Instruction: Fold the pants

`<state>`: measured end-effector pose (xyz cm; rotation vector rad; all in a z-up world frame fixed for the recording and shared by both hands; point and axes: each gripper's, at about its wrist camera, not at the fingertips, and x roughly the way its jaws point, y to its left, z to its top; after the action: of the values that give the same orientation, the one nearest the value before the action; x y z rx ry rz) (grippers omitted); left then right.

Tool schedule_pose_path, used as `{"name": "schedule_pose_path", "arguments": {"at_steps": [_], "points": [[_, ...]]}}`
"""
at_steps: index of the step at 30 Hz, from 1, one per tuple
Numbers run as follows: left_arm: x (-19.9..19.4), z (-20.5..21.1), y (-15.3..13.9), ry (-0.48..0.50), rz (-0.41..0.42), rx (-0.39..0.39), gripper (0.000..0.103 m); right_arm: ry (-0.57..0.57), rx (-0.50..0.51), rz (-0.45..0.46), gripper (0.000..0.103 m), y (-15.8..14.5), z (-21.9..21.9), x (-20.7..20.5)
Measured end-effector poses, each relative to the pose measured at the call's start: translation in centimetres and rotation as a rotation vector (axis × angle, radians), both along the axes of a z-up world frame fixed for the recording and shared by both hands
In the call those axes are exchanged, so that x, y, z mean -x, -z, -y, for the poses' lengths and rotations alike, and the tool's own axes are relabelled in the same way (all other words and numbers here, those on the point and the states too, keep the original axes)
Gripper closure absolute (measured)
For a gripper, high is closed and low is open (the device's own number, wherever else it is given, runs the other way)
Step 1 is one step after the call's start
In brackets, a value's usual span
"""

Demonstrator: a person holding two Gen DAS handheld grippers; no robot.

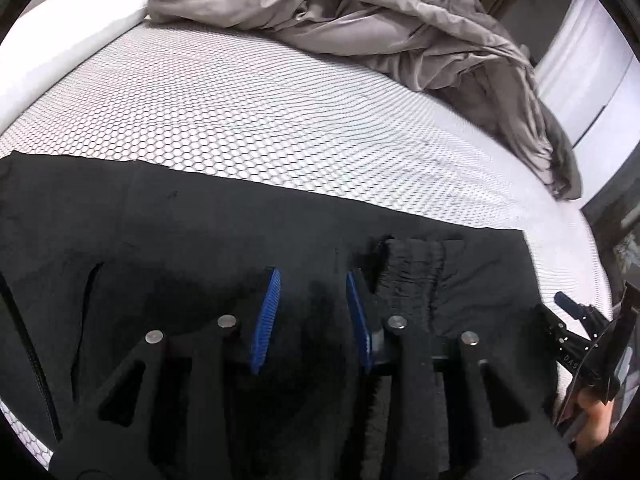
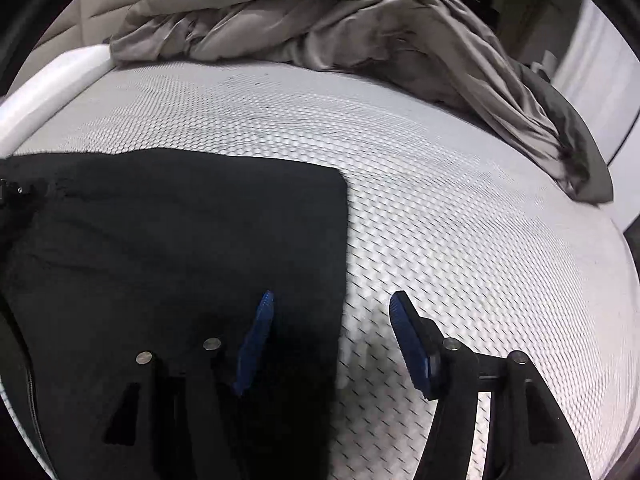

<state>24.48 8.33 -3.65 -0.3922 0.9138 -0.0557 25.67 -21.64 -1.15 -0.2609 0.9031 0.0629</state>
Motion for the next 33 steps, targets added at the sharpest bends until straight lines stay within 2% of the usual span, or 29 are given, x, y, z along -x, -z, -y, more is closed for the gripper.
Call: {"name": "schedule_pose_path", "arguments": {"at_steps": [5, 8, 10, 13, 16, 19, 20, 21, 22, 23, 25, 27, 28, 30, 32, 33], "points": [[-0.7, 2.1, -0.4, 0.058, 0.004, 0.069, 0.068, -0.030, -0.120, 0.024, 0.036, -1.6, 0.5, 1.4], [-1.9, 3.6, 0.4, 0.094, -0.044, 0.105, 0.065, -0.046, -0.172, 0.027, 0.036, -1.9, 0.9, 2.1], [-2.7, 4.3, 1.1, 0.095, -0.084, 0.093, 0.062, -0.055, -0.195, 0.026, 0.036, -1.9, 0.7, 2.7], [-3.7, 4.7, 1.7, 0.101, -0.113, 0.095, 0.055, -0.073, -0.201, 0.022, 0.036, -1.8, 0.3, 3.5], [-4.5, 4.4, 2.1, 0.108, -0.124, 0.169, 0.039, -0.087, -0.187, 0.015, 0.036, -1.5, 0.3, 3.2], [-4.9, 4.3, 2.4, 0.107, -0.117, 0.220, 0.038, -0.081, -0.184, 0.013, 0.036, -1.4, 0.8, 3.4], [-4.9, 4.4, 2.4, 0.114, -0.114, 0.223, 0.042, -0.077, -0.184, 0.011, 0.036, -1.3, 0.9, 3.3], [-4.8, 4.6, 2.3, 0.112, -0.108, 0.201, 0.047, -0.072, -0.182, 0.008, 0.036, -1.2, 1.1, 3.3], [-4.8, 4.8, 2.3, 0.101, -0.103, 0.166, 0.058, -0.069, -0.181, 0.006, 0.036, -1.1, 1.2, 3.3], [-4.7, 5.3, 2.3, 0.101, -0.089, 0.140, 0.062, -0.067, -0.182, 0.005, 0.036, -1.1, 1.4, 3.3], [-4.3, 5.9, 1.5, 0.110, -0.049, 0.083, 0.069, -0.068, -0.183, 0.010, 0.036, -1.2, 1.4, 3.4], [-3.6, 5.7, -0.2, 0.112, 0.018, 0.081, 0.086, -0.065, -0.184, 0.017, 0.036, -1.3, 1.5, 3.5], [-3.3, 5.5, -0.9, 0.106, 0.040, 0.084, 0.089, -0.064, -0.187, 0.021, 0.036, -1.4, 1.6, 3.6], [-2.9, 4.6, -1.9, 0.071, 0.083, 0.102, 0.089, -0.064, -0.195, 0.027, 0.036, -1.6, 1.7, 3.8], [-3.0, 3.9, -1.5, 0.034, 0.072, 0.109, 0.089, -0.063, -0.195, 0.031, 0.036, -1.7, 1.7, 3.9], [-3.4, 3.6, -0.7, 0.014, 0.040, 0.100, 0.089, -0.062, -0.195, 0.033, 0.036, -1.7, 1.7, 4.0]]}}
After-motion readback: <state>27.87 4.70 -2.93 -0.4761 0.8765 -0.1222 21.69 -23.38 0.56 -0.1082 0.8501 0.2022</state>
